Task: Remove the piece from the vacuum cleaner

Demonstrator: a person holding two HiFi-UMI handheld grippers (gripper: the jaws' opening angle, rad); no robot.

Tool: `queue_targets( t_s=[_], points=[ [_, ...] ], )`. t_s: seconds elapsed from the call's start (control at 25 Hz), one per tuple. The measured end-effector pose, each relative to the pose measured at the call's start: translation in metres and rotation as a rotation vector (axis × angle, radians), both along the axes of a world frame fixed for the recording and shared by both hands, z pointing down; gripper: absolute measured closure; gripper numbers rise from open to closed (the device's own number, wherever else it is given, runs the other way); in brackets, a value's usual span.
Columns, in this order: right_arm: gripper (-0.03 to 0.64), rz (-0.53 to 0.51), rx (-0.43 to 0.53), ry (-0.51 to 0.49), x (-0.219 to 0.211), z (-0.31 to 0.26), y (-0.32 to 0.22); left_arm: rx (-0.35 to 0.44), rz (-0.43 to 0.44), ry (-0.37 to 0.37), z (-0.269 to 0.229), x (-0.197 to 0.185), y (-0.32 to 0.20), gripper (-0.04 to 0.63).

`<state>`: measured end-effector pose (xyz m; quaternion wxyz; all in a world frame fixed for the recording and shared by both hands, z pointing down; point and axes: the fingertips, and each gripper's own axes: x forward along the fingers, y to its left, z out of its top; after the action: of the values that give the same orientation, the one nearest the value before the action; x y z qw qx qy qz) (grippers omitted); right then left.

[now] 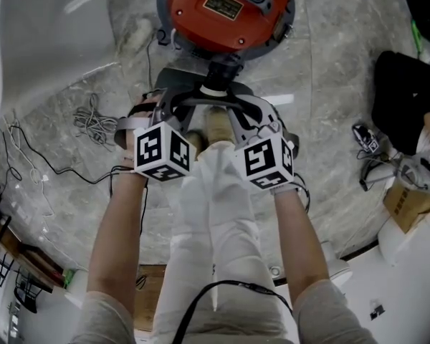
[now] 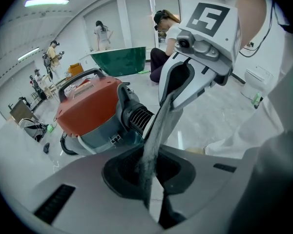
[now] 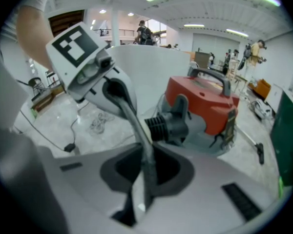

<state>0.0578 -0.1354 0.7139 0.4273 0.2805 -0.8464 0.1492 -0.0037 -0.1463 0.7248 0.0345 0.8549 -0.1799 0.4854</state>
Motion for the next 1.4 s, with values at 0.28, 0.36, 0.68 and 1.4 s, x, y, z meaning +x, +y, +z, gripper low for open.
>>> queue_targets(
  t_s=[0.28,0.36,0.68,1.4],
  points=[
    [0.565,0.011,-0.021,0.016,-0.003,-0.002,0.008,-0.014,-0.021,0.004,0.002,-0.003,0.001,0.549],
    [0.565,0.023,-0.027,0.009,-0.004,-0.001,0.008,-0.018,-0.03,0.01,0.003,-0.004,0.0,0.549],
    [0.565,0.044,-0.014,-0.004,-0.002,0.002,0.007,-0.036,-0.097,0.03,0.003,-0.004,0.001,0.549],
    [0.566,0.086,-0.063,-0.077,-0.004,0.012,0.024,-0.01,-0.088,-0.036,0.003,-0.007,0.024,0.549]
  ],
)
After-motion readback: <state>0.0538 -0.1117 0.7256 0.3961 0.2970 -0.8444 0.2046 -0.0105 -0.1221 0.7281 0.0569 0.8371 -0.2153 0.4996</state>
